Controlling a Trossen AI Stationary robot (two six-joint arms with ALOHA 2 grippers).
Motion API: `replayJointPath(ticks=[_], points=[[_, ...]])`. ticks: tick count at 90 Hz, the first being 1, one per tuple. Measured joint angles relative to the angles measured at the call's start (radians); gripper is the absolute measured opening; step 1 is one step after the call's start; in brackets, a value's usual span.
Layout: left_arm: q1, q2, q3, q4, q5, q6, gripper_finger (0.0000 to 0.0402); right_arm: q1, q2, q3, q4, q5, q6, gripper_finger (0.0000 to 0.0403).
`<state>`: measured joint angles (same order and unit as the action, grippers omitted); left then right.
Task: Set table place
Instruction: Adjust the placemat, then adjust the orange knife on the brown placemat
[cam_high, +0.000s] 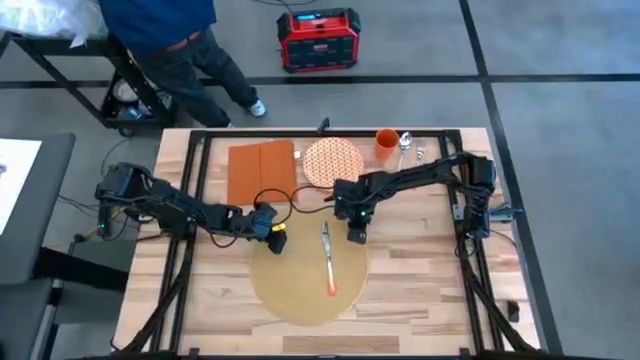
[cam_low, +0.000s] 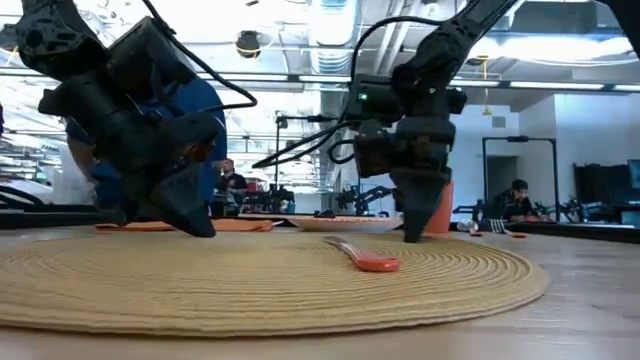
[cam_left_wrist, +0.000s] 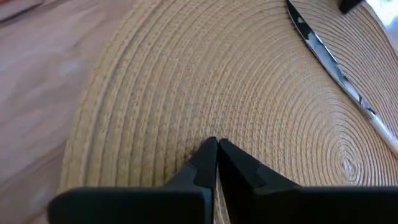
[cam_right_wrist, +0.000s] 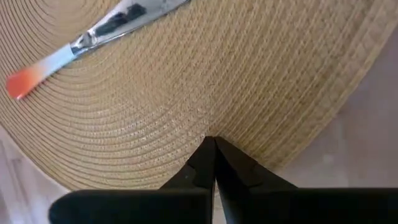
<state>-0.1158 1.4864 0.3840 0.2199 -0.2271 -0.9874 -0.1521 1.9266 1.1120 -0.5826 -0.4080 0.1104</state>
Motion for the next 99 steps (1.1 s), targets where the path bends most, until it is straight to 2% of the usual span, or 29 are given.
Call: replayJointPath(ticks=[14, 26, 40, 62, 82, 99], points=[[0.0, 0.0, 0.0, 0.037, -0.001, -0.002, 0.0, 0.004, -0.01, -0.014, 0.01, -0.002, 0.024, 0.0], [0.0, -0.001, -0.002, 0.038, -0.003, -0.013, 0.0, 0.005, -0.086, 0.002, -0.023, 0.044, 0.053, 0.0], [0.0, -0.001, -0.001, 0.041, -0.004, -0.016, 0.0, 0.021, -0.171, 0.052, 0.034, 0.067, 0.066, 0.0], [0.0, -0.001, -0.002, 0.058, -0.004, 0.007, 0.0, 0.031, -0.021, 0.136, 0.136, 0.034, 0.062, 0.0], [0.0, 0.0, -0.002, 0.057, -0.005, 0.007, 0.0, 0.012, 0.093, 0.296, 0.13, -0.019, 0.015, 0.0], [0.0, 0.0, -0.001, 0.057, -0.005, 0.007, 0.0, 0.013, 0.154, 0.362, 0.087, -0.037, -0.003, 0.0]])
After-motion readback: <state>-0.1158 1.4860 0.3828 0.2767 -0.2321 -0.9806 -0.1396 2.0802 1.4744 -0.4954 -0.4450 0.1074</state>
